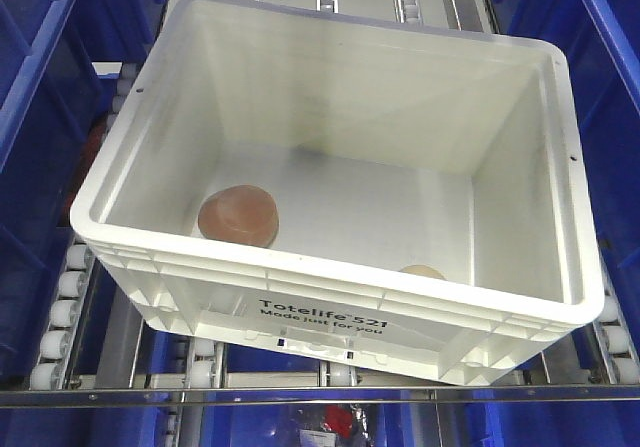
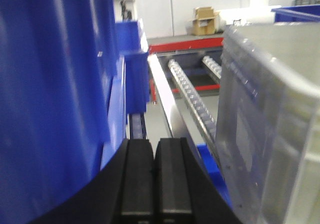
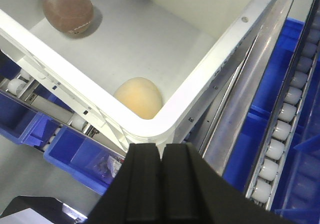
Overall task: Place moving items into box and shelve
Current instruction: 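Withdraw both grippers from the tote rims, away from the shelf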
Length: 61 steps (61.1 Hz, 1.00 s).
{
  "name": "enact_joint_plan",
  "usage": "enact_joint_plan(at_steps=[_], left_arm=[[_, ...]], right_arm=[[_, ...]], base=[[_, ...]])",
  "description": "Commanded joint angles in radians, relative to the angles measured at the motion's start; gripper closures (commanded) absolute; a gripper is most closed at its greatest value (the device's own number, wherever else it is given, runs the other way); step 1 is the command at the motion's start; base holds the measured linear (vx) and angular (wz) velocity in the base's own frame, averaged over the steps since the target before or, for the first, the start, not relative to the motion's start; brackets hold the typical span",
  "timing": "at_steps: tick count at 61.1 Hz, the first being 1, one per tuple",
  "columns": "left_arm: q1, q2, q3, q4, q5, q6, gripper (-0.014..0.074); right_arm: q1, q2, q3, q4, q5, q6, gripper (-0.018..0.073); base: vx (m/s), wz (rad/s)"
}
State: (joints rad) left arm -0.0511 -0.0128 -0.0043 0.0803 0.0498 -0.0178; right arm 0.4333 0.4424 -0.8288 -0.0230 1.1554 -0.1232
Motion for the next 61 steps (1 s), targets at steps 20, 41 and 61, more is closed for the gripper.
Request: enact_joint_plan(at_steps=[20, 41, 61], left_arm=[[0.069, -0.015, 0.060, -0.006, -0.174, -0.081, 0.0619], [0.065, -0.014, 0.060, -0.006, -0.172, -0.087, 0.0619], [0.065, -0.014, 0.060, -0.006, -0.172, -0.088, 0.0619]], right_arm=[[-0.002, 0.010, -0.024, -0.003, -0.064, -0.003, 0.0575], [-0.002, 0.010, -0.024, -0.003, -0.064, -0.003, 0.0575], [-0.002, 0.010, -0.024, -0.003, -0.064, -0.003, 0.0575]], base=[[0.00, 0.00], [0.00, 0.00], [0.00, 0.00]])
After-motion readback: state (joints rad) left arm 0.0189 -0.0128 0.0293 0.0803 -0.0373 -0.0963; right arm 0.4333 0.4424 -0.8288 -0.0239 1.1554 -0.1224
